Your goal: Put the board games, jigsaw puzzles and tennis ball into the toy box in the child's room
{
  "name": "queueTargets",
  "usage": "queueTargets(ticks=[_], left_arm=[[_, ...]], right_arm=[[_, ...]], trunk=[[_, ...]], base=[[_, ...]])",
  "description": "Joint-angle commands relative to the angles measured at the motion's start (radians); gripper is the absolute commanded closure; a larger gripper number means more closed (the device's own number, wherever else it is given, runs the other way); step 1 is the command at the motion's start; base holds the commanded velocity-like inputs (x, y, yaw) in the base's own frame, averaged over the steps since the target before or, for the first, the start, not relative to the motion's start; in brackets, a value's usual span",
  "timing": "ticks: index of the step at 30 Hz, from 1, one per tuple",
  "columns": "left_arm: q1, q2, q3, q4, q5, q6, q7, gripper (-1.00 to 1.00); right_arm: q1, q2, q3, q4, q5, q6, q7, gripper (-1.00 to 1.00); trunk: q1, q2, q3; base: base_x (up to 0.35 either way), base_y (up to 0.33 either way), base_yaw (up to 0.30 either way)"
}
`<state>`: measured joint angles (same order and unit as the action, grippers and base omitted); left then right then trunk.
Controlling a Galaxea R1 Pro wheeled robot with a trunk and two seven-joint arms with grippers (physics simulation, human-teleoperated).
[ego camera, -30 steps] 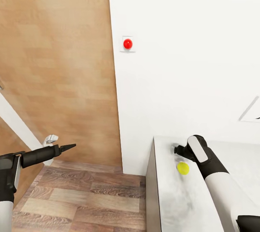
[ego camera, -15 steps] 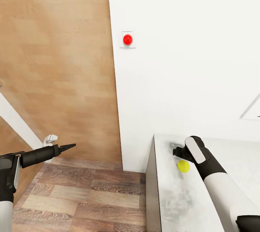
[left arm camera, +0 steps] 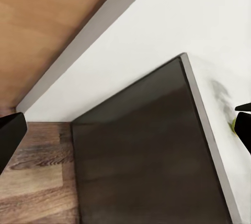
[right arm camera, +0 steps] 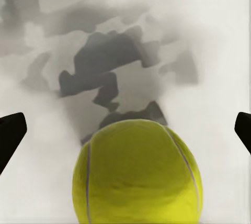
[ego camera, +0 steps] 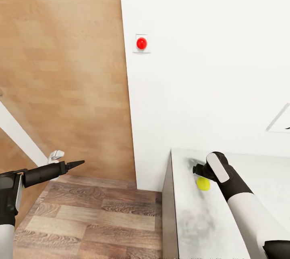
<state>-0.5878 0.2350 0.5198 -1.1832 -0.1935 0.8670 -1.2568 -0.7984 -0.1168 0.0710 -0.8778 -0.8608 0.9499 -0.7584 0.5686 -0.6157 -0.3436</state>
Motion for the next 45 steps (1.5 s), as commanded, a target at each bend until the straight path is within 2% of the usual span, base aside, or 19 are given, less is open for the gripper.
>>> queueTargets(ticks=[1,37,38,45], left_arm=[[-0.001,-0.001,0.002,-0.001,-0.011,0.009,-0.01,-1.0],[-0.001,0.0,0.002,-0.001,-0.011,0.009,-0.009,-1.0],[-0.001,0.0,0.002,-0.001,-0.011,0.009,-0.009,-1.0],[-0.001,0.0,0.003,-0.001,-0.011,0.009,-0.01,-1.0]], right_arm=[[-0.001,-0.001,0.004,-0.001,-0.01,0.002,-0.01,-1.0],[-0.001,-0.001,0.004,0.0,-0.009,0.002,-0.01,-1.0],[-0.001,-0.001,0.004,0.0,-0.009,0.002,-0.01,1.0],[0.0,-0.003,0.004,0.0,-0.01,0.003,-0.01,1.0]], trunk=[[0.0,-0.001,-0.001],[0.0,-0.001,-0.001],[0.0,-0.001,-0.001],[0.0,-0.001,-0.001]], base=[[-0.016,-0.008,0.0],[-0.039,0.0,0.0],[-0.001,0.0,0.0],[0.0,0.0,0.0]])
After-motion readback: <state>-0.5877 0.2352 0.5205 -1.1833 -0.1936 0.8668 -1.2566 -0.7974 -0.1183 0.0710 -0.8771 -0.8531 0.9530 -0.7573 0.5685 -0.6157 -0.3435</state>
